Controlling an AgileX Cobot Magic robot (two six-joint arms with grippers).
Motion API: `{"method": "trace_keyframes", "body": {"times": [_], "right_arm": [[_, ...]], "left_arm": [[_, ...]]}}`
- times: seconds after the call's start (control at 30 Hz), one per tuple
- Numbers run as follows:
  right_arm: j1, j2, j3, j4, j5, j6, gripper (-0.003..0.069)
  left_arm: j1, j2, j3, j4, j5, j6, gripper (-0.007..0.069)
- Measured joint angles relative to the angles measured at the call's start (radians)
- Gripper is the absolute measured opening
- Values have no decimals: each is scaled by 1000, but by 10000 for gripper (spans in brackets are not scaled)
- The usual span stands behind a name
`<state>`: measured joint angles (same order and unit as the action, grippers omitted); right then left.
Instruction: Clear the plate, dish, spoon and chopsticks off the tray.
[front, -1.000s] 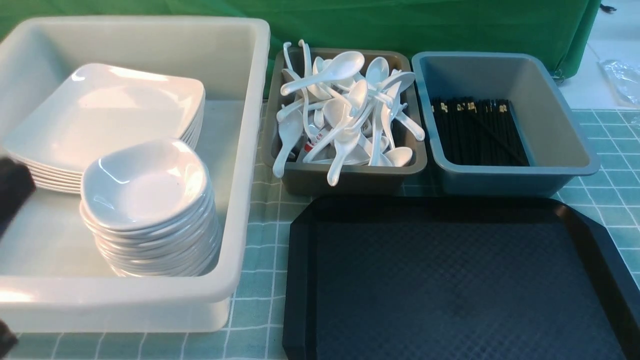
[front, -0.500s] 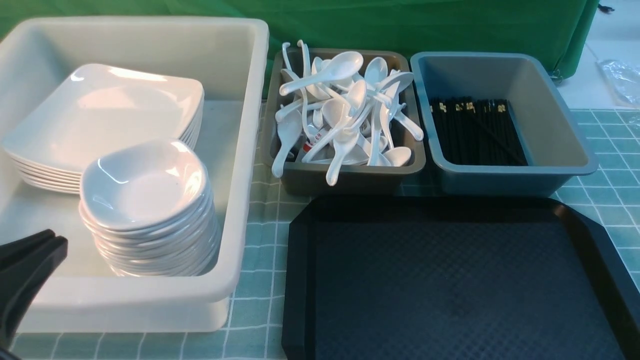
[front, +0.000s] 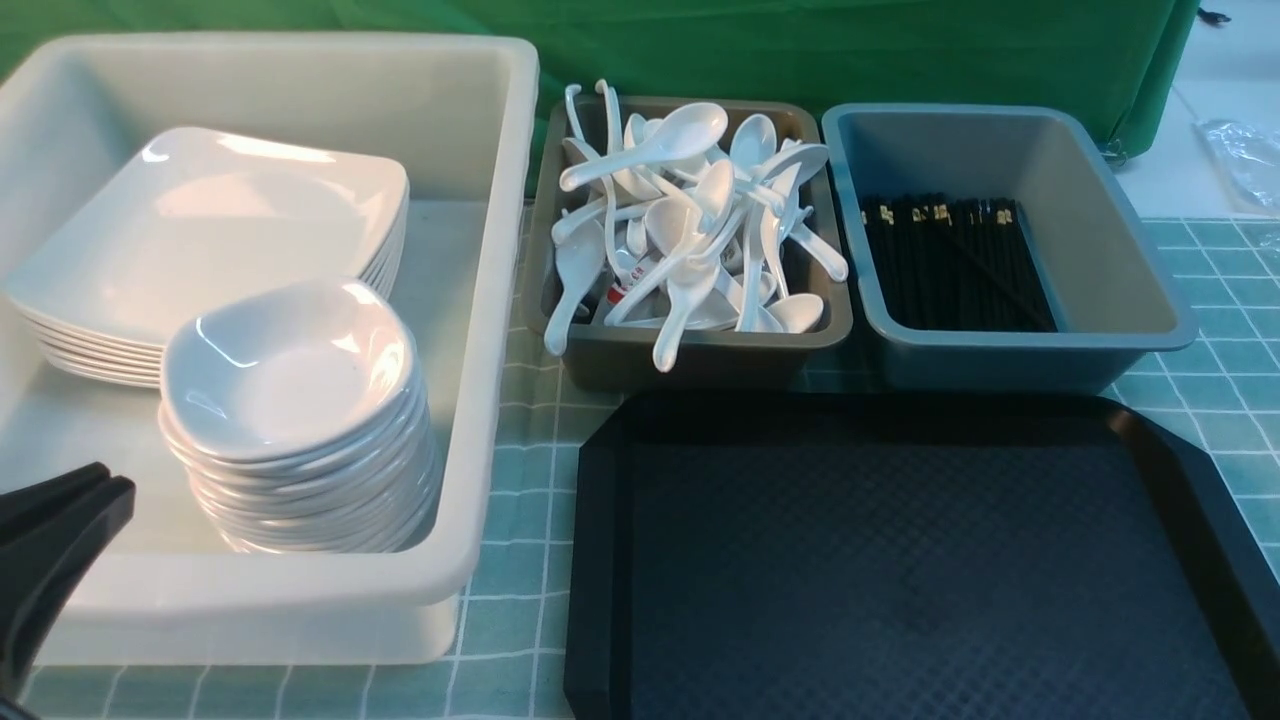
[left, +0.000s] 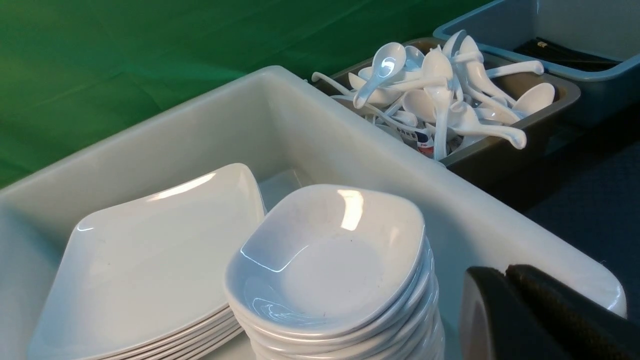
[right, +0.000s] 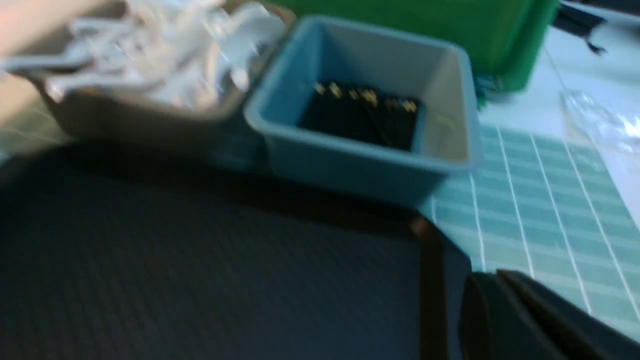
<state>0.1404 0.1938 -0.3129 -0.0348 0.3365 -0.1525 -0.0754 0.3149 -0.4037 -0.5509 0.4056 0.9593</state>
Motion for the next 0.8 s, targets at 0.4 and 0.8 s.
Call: {"method": "trace_keyframes", "body": {"times": [0.4, 0.8], "right_arm": [[-47, -192, 318, 15, -101, 36, 16], [-47, -193, 318, 15, -93, 59, 33]], "left_arm": [[0, -1, 0, 0, 0, 1, 10], [0, -1, 0, 0, 0, 1, 13]]}}
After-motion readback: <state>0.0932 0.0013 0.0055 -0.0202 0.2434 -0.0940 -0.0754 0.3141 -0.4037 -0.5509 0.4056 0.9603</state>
